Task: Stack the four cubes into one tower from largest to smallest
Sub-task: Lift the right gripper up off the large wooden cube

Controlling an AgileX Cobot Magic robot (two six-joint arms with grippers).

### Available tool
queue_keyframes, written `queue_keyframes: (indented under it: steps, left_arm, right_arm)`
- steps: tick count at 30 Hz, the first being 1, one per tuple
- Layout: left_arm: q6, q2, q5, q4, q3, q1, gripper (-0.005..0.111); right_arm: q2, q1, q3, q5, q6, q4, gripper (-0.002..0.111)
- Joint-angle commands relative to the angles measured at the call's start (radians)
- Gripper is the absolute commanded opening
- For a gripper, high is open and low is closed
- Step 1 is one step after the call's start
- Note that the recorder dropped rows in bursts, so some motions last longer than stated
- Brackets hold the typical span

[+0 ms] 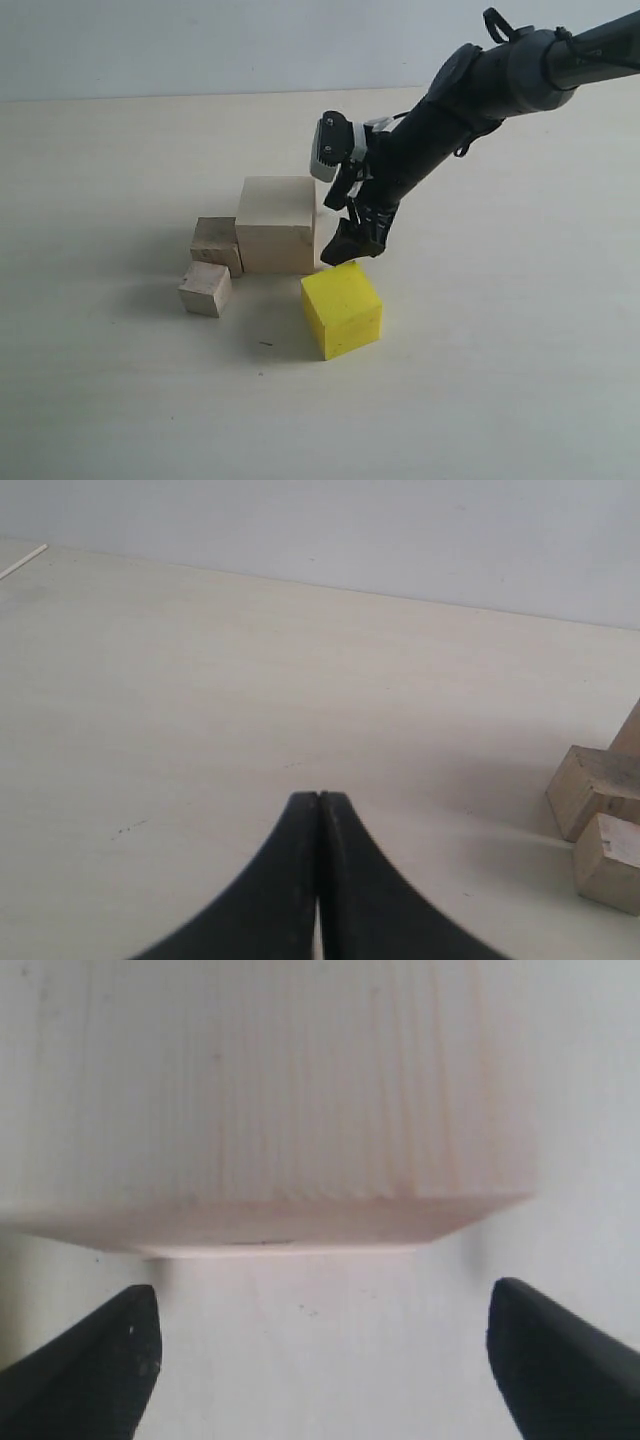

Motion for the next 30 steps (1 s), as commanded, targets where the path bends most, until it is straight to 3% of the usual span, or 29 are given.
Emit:
queue_keyframes:
  steps: [1,21,23,30]
  left_arm:
    - [0.006,-0.006,-0.007,0.004,0.003,0.001,0.0]
    - [0.006,-0.006,-0.007,0.004,0.003,0.001,0.0]
    - [0.006,-0.006,-0.007,0.004,0.003,0.001,0.0]
    - [0.006,-0.006,-0.007,0.004,0.003,0.001,0.0]
  right_arm:
    - [-0.05,-0.001,0.0,-0.014,0.01,-0.019,0.083]
    - [-0.111,-0.001,0.0,0.063,0.338,-0.153,0.076]
    - [-0.111,-0.001,0.0,0.081,0.364,-0.171,0.068]
    - [-0.128,-0.001,0.0,0.197,0.459,-0.194,0.023]
